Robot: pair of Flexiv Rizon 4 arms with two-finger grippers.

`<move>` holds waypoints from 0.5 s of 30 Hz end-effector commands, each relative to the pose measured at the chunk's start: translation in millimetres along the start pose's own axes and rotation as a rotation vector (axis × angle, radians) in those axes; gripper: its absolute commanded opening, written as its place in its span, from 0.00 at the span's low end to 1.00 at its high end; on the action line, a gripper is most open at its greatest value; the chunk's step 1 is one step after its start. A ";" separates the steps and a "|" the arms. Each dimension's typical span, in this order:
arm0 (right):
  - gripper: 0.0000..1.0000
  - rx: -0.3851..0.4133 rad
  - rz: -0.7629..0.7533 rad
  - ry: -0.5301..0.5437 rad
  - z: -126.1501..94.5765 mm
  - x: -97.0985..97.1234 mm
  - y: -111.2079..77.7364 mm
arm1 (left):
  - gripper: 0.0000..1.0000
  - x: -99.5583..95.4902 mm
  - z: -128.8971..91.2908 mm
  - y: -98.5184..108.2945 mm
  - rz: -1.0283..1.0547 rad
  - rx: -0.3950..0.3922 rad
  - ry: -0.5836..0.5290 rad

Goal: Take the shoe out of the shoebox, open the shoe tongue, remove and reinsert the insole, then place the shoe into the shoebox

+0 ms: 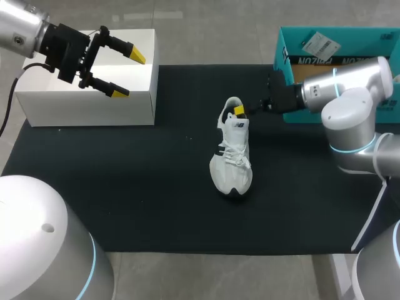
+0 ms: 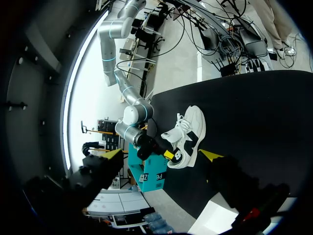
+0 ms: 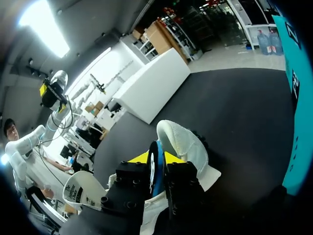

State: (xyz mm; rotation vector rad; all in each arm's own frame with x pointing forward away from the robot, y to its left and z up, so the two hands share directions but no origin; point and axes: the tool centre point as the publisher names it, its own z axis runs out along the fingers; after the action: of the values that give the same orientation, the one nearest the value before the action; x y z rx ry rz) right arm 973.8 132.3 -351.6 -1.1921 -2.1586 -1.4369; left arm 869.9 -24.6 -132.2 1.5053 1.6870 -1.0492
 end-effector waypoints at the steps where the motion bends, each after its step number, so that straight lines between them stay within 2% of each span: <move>1: 0.00 0.013 0.003 -0.003 1.4 -1.4 2.1 | 1.00 -0.2 -0.2 0.5 0.001 0.001 0.003; 15: 0.00 0.048 0.047 0.019 8.7 6.4 -19.8 | 1.00 -0.2 -0.2 0.5 0.001 0.001 0.003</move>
State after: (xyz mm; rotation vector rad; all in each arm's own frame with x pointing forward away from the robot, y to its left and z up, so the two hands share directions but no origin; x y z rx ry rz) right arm 959.3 137.4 -361.3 -1.1961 -2.1242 -1.3662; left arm 869.9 -24.6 -132.2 1.5054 1.6870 -1.0492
